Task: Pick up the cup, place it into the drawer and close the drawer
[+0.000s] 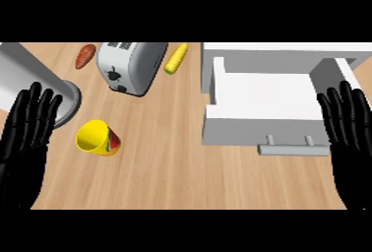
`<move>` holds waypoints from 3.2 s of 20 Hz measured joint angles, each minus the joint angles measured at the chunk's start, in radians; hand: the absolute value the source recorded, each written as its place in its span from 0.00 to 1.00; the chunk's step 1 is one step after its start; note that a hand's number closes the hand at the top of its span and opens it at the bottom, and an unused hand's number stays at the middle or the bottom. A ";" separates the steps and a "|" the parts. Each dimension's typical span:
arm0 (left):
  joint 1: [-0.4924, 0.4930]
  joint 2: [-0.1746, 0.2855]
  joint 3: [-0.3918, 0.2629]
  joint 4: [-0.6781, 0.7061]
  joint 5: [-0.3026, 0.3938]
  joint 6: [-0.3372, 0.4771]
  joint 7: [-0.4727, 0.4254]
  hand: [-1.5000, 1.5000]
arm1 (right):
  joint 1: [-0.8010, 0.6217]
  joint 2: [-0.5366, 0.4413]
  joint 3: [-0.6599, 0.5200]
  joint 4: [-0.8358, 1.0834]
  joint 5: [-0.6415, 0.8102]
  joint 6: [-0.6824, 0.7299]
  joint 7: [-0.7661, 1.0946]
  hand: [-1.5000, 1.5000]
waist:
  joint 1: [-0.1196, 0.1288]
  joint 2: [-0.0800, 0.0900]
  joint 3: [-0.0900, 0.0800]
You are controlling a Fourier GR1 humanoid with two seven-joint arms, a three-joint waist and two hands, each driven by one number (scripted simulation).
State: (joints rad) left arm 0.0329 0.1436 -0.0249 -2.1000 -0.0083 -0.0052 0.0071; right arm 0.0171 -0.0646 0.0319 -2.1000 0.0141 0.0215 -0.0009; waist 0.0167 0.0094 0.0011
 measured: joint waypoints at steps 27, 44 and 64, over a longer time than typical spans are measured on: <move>-0.272 0.277 0.251 0.936 0.441 -0.720 -0.194 0.00 | -0.175 -0.084 -0.075 0.206 -0.086 0.130 0.047 0.00 | -0.025 -0.006 -0.002; -0.471 0.279 0.198 1.623 0.019 -0.561 -0.670 0.00 | -0.296 -0.097 -0.112 0.253 -0.102 0.130 0.092 0.00 | -0.036 -0.001 -0.004; -0.518 0.245 0.159 1.849 -0.070 -0.445 -0.904 0.00 | -0.303 -0.113 -0.129 0.241 -0.132 0.153 0.111 0.00 | -0.060 0.009 -0.008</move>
State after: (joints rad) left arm -0.4855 0.3882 0.1345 -0.2512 -0.0784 -0.4505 -0.8974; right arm -0.2855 -0.1773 -0.0974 -1.8592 -0.1182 0.1745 0.1103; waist -0.0433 0.0182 -0.0069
